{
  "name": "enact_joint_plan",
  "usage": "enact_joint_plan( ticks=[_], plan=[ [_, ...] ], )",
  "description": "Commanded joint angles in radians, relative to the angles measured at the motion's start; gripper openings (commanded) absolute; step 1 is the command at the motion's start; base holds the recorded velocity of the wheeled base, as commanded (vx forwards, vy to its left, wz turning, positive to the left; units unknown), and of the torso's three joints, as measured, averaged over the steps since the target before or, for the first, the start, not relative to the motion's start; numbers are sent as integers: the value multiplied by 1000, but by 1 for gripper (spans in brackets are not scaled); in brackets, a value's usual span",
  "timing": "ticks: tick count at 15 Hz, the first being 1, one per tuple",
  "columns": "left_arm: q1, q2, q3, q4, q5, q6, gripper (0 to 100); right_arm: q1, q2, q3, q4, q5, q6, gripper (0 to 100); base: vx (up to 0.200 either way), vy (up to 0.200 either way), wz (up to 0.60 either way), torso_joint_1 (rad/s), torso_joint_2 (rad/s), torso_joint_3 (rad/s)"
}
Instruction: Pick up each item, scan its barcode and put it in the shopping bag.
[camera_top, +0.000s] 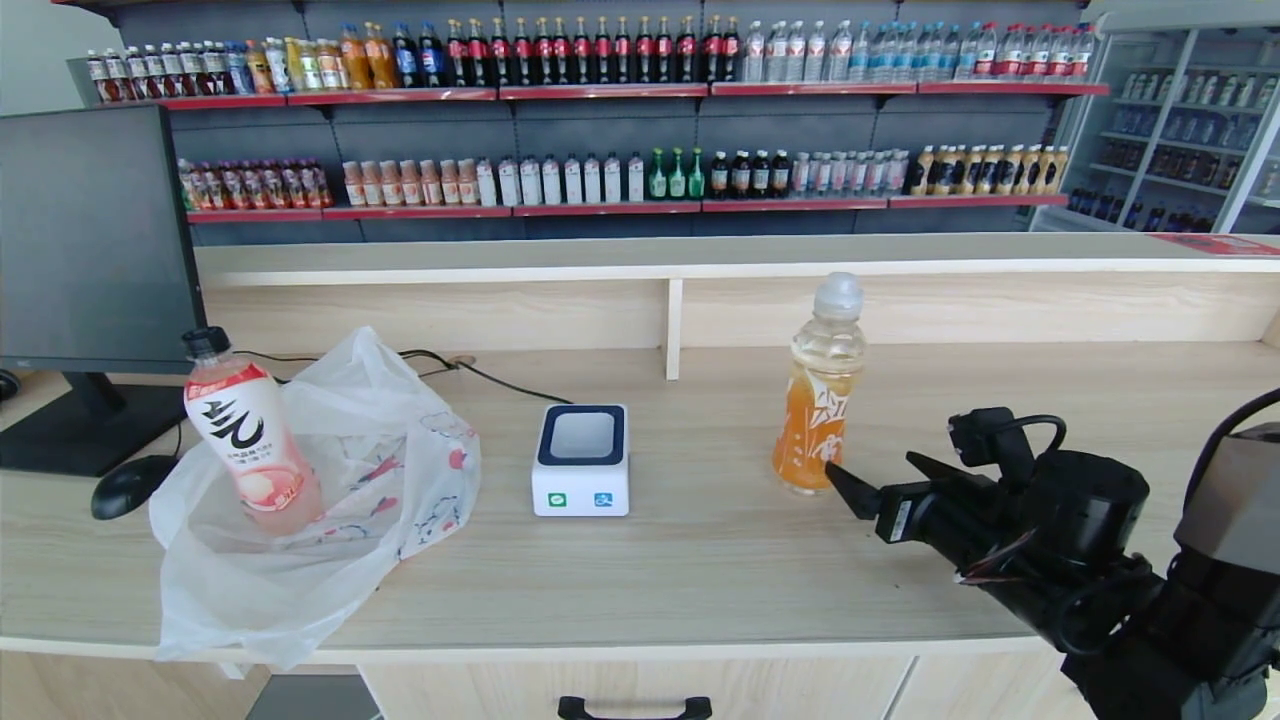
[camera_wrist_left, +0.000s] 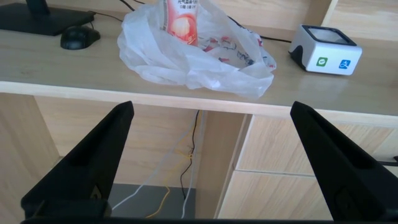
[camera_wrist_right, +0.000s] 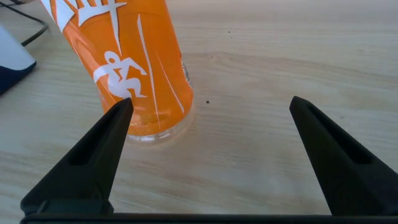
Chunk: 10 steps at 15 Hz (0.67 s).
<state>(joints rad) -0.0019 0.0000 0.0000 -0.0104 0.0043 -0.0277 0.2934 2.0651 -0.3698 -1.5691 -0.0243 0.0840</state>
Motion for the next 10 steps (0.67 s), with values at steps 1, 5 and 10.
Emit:
enact_joint_plan(
  ticks=[1, 5, 10],
  plan=[
    [0, 0, 0, 0, 0, -1, 100, 6, 13, -28, -2, 0, -1, 100, 0, 0, 0, 0, 0, 0],
    [0, 0, 0, 0, 0, 0, 100, 20, 35, -52, -2, 0, -1, 100, 0, 0, 0, 0, 0, 0],
    [0, 0, 0, 0, 0, 0, 100, 53, 59, -80, -2, 0, 0, 100, 0, 0, 0, 0, 0, 0]
  ],
)
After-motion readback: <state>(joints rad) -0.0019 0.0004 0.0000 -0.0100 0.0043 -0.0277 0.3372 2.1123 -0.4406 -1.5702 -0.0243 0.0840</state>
